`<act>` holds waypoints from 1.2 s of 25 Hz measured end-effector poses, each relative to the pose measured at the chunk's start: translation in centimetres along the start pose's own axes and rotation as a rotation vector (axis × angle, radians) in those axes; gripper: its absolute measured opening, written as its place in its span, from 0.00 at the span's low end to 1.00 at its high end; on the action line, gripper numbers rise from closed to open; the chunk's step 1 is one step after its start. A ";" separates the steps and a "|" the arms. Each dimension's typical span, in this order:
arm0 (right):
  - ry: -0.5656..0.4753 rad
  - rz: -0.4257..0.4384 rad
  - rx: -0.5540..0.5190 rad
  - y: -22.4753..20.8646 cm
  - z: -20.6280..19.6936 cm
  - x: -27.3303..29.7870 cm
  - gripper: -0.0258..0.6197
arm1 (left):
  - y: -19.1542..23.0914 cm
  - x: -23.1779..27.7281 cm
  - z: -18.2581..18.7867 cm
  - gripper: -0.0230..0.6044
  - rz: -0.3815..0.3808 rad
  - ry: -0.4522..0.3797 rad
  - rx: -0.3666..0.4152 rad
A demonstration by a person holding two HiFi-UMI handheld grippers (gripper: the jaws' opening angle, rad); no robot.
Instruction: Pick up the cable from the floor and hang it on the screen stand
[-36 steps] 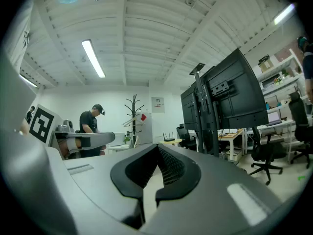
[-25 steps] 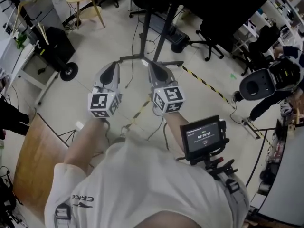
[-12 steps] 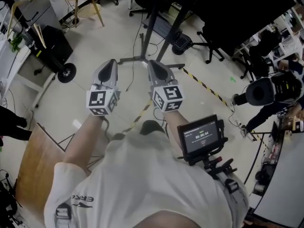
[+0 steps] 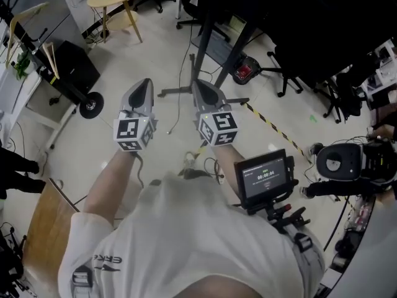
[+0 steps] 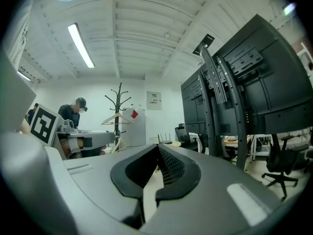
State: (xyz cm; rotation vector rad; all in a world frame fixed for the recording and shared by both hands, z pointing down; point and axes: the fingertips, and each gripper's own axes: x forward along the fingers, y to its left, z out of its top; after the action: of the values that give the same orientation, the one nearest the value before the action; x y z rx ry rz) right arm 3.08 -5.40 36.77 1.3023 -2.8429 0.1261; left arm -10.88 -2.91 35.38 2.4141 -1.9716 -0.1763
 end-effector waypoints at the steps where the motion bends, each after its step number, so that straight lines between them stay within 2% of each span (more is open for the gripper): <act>1: -0.003 0.005 -0.001 -1.0 0.2 0.8 0.06 | 0.1 1.2 -0.1 0.04 0.004 0.000 0.004; 10: -0.004 0.037 0.009 -11.4 1.8 9.5 0.06 | 1.3 14.0 -0.7 0.04 0.059 0.018 0.031; 19: 0.008 0.025 -0.014 -12.3 1.4 10.3 0.06 | 1.5 15.0 -0.9 0.04 0.047 0.016 0.040; 23: 0.041 0.015 -0.020 -12.1 0.7 13.6 0.06 | 4.4 17.1 -2.1 0.04 0.032 0.064 0.031; 30: 0.092 0.032 -0.038 -12.4 -1.8 13.4 0.06 | 4.2 17.9 -4.9 0.04 0.024 0.119 0.053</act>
State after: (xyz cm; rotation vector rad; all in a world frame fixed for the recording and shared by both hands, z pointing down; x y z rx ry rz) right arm 3.65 -23.47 39.98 1.2118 -2.7756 0.1279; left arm -10.97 -21.57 39.26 2.3697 -1.9770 0.0201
